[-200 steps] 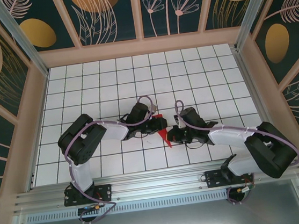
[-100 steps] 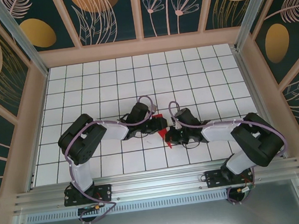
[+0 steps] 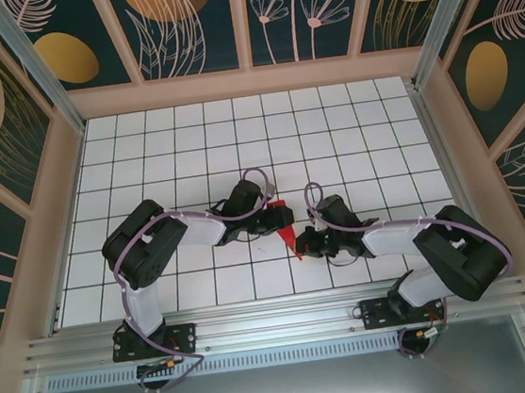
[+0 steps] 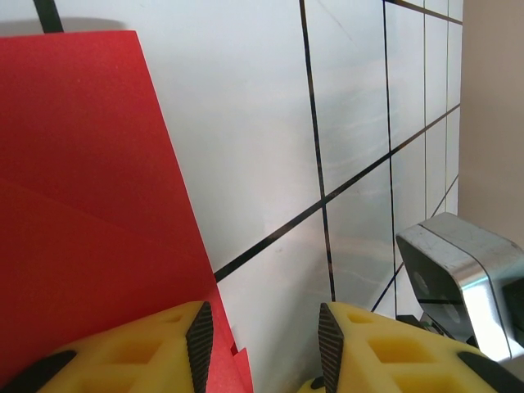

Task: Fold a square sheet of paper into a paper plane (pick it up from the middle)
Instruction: Fold the wing for the fifth time at the center of the table.

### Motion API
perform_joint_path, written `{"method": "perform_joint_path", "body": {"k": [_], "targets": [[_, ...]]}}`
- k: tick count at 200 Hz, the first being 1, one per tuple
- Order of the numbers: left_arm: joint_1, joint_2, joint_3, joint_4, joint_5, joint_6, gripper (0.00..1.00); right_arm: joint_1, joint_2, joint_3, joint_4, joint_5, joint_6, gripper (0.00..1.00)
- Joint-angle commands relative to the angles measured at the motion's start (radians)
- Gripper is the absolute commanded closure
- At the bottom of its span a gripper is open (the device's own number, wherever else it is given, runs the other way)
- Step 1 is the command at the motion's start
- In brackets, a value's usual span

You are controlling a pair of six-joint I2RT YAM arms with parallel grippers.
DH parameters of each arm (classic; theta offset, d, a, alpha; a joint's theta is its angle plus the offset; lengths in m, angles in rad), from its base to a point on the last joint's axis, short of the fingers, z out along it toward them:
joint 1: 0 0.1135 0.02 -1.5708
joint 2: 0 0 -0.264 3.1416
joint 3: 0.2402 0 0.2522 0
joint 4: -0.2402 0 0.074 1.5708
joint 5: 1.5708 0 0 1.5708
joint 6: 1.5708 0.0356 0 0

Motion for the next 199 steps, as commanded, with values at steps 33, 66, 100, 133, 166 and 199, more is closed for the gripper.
{"method": "perform_joint_path", "body": {"k": [33, 66, 100, 133, 166, 199], "targets": [[0.008, 0.061, -0.004, -0.119, -0.061, 0.032, 0.59, -0.006, -0.047, -0.022, -0.192, -0.029, -0.079, 0.99], [0.008, 0.059, -0.006, -0.120, -0.057, 0.035, 0.59, -0.008, -0.136, 0.037, -0.239, 0.004, -0.073, 0.99], [0.008, 0.059, -0.006, -0.120, -0.053, 0.035, 0.59, 0.003, -0.161, 0.078, -0.192, -0.050, -0.054, 0.98], [0.008, 0.060, -0.002, -0.119, -0.052, 0.033, 0.59, 0.030, -0.084, 0.115, -0.149, -0.062, -0.055, 0.98], [0.008, 0.060, 0.002, -0.124, -0.050, 0.036, 0.59, 0.039, 0.020, 0.128, -0.155, -0.047, -0.066, 0.98], [0.008, 0.060, 0.000, -0.128, -0.051, 0.041, 0.59, 0.033, 0.049, 0.075, -0.153, -0.027, -0.066, 0.98]]}}
